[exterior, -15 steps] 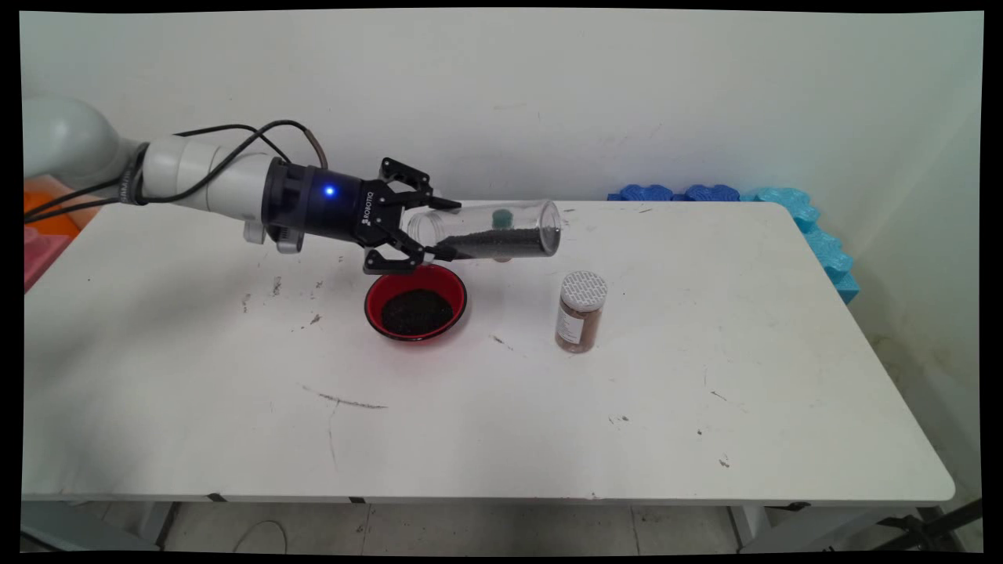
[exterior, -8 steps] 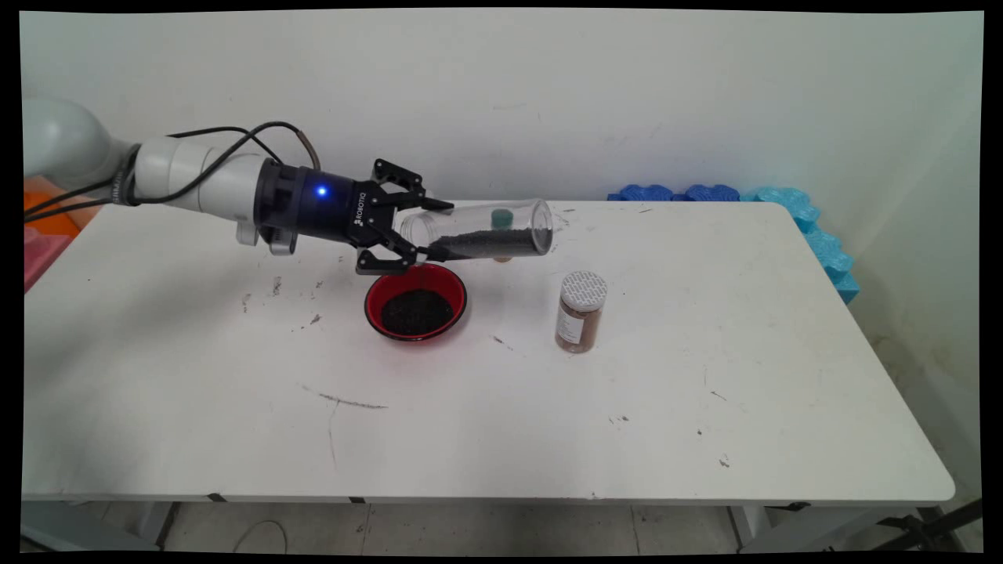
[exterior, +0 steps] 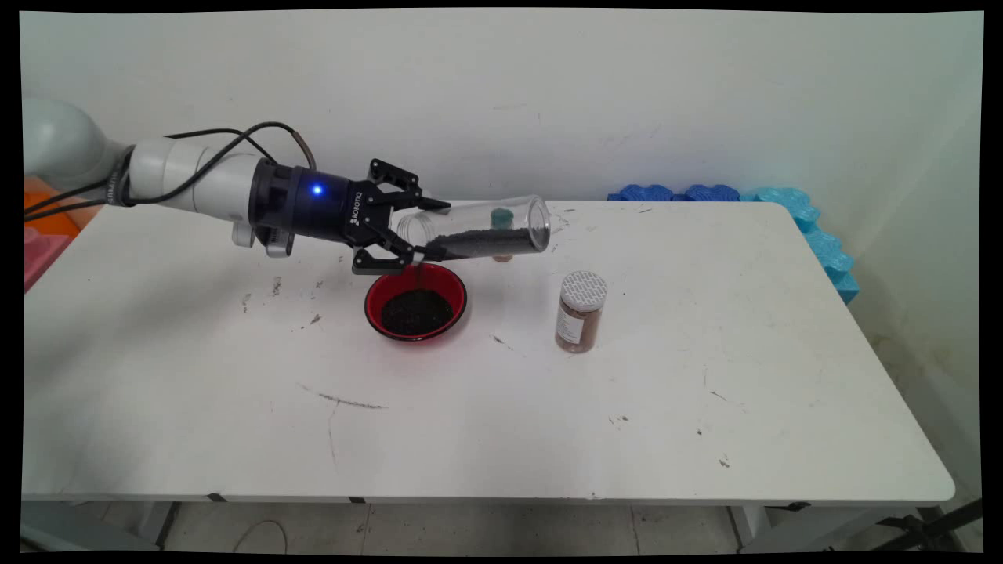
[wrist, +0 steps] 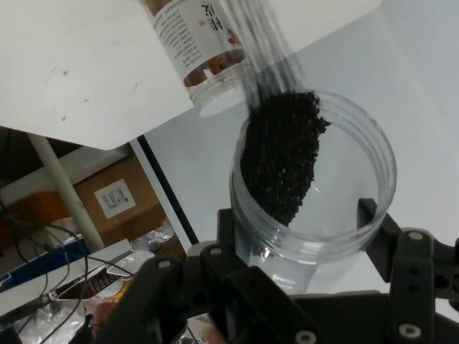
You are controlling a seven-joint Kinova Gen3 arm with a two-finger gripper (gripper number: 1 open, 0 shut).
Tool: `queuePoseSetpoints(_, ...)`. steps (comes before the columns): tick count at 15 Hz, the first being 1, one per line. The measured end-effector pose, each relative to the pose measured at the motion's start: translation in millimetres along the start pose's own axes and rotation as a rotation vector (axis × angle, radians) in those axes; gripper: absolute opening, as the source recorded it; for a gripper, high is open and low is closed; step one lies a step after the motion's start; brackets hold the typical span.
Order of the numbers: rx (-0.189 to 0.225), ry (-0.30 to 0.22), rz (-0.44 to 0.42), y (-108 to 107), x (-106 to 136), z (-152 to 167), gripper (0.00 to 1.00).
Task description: Pour the black seasoning powder in the red bowl
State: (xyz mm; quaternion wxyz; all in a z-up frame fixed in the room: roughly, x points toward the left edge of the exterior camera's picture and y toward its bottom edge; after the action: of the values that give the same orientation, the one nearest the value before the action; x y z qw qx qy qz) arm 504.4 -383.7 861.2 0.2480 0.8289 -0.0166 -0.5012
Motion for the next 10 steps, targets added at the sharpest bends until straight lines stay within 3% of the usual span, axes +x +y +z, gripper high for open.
queuePoseSetpoints(10, -0.021, -0.012, -0.053, 1.4, 0.4, -5.1, 0.0)
